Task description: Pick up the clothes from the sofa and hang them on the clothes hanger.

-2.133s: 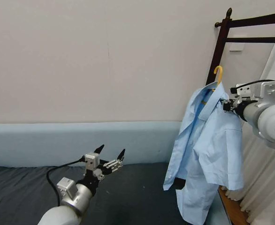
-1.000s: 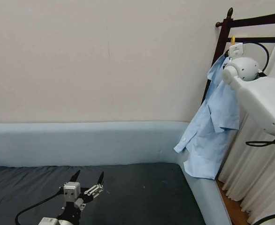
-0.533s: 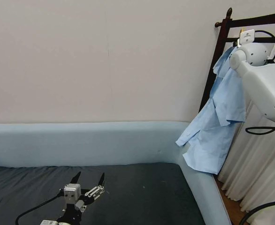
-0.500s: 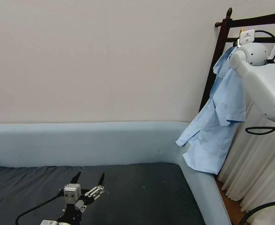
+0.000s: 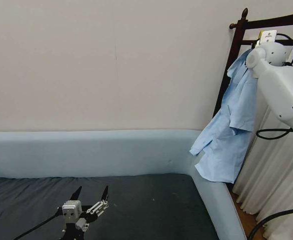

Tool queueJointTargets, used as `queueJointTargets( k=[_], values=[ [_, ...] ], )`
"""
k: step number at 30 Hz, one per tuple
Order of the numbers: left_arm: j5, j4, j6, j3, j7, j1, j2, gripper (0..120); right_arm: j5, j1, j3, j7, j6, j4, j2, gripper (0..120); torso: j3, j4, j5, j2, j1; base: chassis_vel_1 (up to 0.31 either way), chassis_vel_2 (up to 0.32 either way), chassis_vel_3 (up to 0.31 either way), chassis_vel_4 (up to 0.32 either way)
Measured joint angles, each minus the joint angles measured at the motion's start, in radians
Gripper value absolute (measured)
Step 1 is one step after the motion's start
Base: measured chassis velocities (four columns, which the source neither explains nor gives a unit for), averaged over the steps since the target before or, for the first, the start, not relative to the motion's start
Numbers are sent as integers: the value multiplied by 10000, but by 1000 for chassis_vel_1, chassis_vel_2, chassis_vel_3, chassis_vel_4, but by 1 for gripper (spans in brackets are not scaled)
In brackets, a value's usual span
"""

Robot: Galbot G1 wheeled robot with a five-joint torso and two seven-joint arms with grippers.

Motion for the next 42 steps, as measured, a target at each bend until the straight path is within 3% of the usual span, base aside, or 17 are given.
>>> queueJointTargets(
  k=[12,16,22,26,27,29,30,31,33,34,35,37,38,39,42],
  values=[
    [144,-348,-27,-97,19,326,-37,100,702,-70,-251,91,-297,479,-326,8,0,0,-1,0,0,0,0,0,0],
    [410,-307,-18,-15,-50,450,-122,100,323,-474,-340,-548,-296,1477,-871,30,0,-1,1,0,0,0,0,0,0],
    [559,-287,-12,87,-45,490,-199,100,238,-821,-367,-775,-143,2138,-1204,46,0,0,0,1,0,0,0,0,0],
    [981,-78,-226,173,-11,584,-391,100,368,-2377,201,-1456,1147,4924,-2707,65,0,8,-3,0,0,0,0,0,0],
    [981,-78,-226,173,-11,584,-391,100,368,-2377,201,-1456,1147,4924,-2707,65,0,8,-3,0,0,0,0,0,0],
    [1114,141,-470,293,66,650,-546,100,666,-4301,1324,-2153,2252,7073,-4003,77,0,-1,4,0,0,0,0,0,0],
    [1114,141,-470,293,66,650,-546,100,666,-4301,1324,-2153,2252,7073,-4003,77,0,-1,4,0,0,0,0,0,0],
    [1199,249,-583,360,75,647,-629,100,821,-5234,1921,-2305,2613,7785,-4414,80,-2,-15,2,1,-1,0,0,0,0],
    [1452,544,-893,502,-16,520,-1022,100,1743,-7593,3772,-2483,3195,9226,-4903,90,-2,-10,5,1,-1,0,0,0,0],
    [1556,648,-1031,514,-32,460,-1259,100,2329,-8793,4838,-2480,3344,9890,-4931,94,-2,-8,4,1,-2,0,0,0,0],
    [1556,648,-1031,514,-32,460,-1259,100,2329,-8793,4838,-2480,3344,9890,-4931,94,-2,-8,4,1,-2,0,0,0,0],
    [1757,812,-1267,514,19,476,-1696,100,2559,-11628,7119,-2544,3695,11223,-4641,99,-4,1,-6,2,-2,0,0,0,0],
    [1883,921,-1368,522,58,531,-1825,100,1950,-12838,7751,-2784,3886,11572,-4424,100,-4,3,-7,2,-3,0,0,0,0],
    [1883,921,-1368,522,58,531,-1825,100,1950,-12838,7751,-2784,3886,11572,-4424,100,-4,3,-7,2,-3,0,0,0,0],
    [2459,1411,-1833,540,163,693,-2176,100,-608,-16232,9172,-3931,4686,12406,-3390,100,1,4,8,0,0,0,0,0,0]
  ],
)
